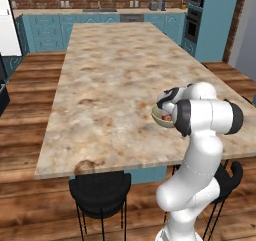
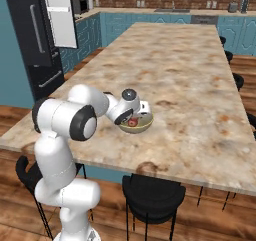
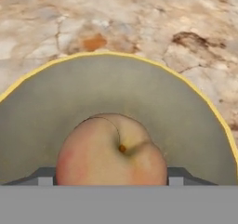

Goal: Retrieve the apple and peach from the fridge and place them into the bowl on the dining table.

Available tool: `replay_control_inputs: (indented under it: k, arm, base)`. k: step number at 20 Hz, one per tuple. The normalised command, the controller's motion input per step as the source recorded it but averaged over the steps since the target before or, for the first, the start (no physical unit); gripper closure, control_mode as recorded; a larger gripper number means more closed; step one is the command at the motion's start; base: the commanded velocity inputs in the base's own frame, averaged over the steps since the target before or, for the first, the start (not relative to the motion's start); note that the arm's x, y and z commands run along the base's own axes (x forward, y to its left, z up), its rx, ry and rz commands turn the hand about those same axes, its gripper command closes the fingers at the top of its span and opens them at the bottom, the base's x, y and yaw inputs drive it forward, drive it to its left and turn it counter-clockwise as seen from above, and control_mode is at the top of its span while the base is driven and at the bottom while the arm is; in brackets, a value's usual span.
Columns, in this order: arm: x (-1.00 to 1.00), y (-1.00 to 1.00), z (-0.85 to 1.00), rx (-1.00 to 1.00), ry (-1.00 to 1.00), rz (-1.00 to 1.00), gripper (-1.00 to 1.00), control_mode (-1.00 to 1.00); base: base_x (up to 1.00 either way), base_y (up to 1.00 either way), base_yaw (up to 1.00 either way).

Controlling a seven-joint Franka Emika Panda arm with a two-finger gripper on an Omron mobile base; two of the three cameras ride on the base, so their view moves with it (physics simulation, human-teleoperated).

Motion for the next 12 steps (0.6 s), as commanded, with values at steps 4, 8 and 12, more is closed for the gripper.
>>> replay_control_inputs:
  k: [4,8,12]
  arm:
    - [0.19,0.00,0.02,0.00,0.00,-0.02,-1.00,-1.00]
    - [0.32,0.00,0.20,0.00,0.00,-0.02,-1.00,-1.00]
    - [0.01,0.00,0.42,0.00,0.00,-0.01,-1.00,-1.00]
  base:
    - [0.00,0.00,0.00]
    - [0.00,0.00,0.00]
    - [0.00,0.00,0.00]
